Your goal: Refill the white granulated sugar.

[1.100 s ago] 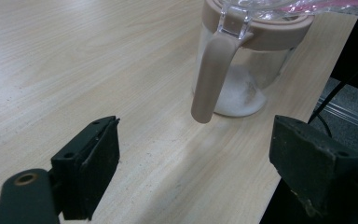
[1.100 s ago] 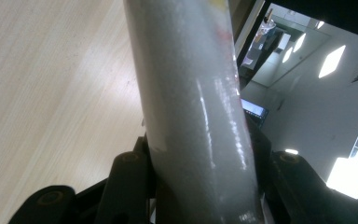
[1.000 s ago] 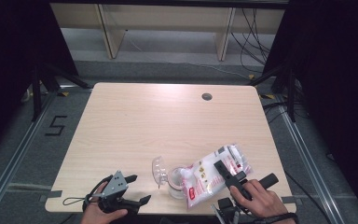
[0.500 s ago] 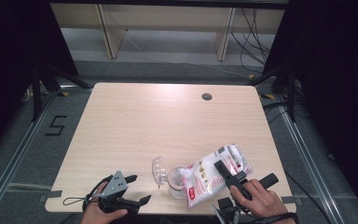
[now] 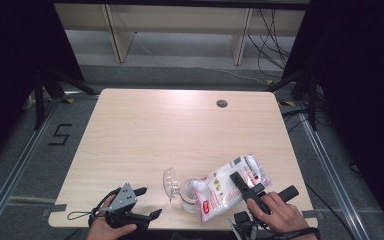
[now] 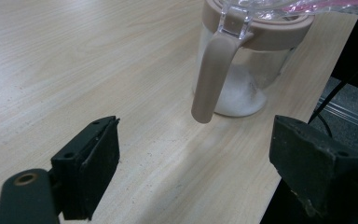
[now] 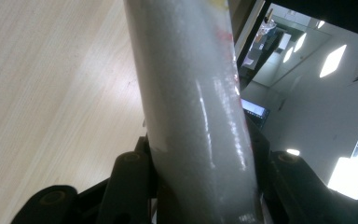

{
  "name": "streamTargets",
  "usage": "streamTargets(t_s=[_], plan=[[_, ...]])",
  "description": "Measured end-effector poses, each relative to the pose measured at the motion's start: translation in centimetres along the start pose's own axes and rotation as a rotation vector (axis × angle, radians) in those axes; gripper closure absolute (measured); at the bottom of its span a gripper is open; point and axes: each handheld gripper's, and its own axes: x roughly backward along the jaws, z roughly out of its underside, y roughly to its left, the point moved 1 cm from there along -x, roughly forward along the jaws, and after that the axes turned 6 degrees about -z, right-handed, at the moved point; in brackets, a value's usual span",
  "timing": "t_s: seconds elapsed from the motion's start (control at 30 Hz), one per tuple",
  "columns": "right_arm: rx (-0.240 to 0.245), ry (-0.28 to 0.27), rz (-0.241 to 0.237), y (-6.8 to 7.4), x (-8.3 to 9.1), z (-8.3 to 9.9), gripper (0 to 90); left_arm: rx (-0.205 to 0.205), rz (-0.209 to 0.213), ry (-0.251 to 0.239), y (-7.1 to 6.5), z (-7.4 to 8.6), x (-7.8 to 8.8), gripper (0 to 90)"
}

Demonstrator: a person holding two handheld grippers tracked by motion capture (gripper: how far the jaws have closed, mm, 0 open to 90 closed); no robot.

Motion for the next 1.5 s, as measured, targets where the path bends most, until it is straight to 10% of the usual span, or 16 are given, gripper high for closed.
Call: streamTargets(t_s=[1.5], plan=[[-0.005,-0.005,0.001,0.02,-0.02,0.10,65.4,0.001,0.007,0.001,0.01,0.01,-0.03,15.9]])
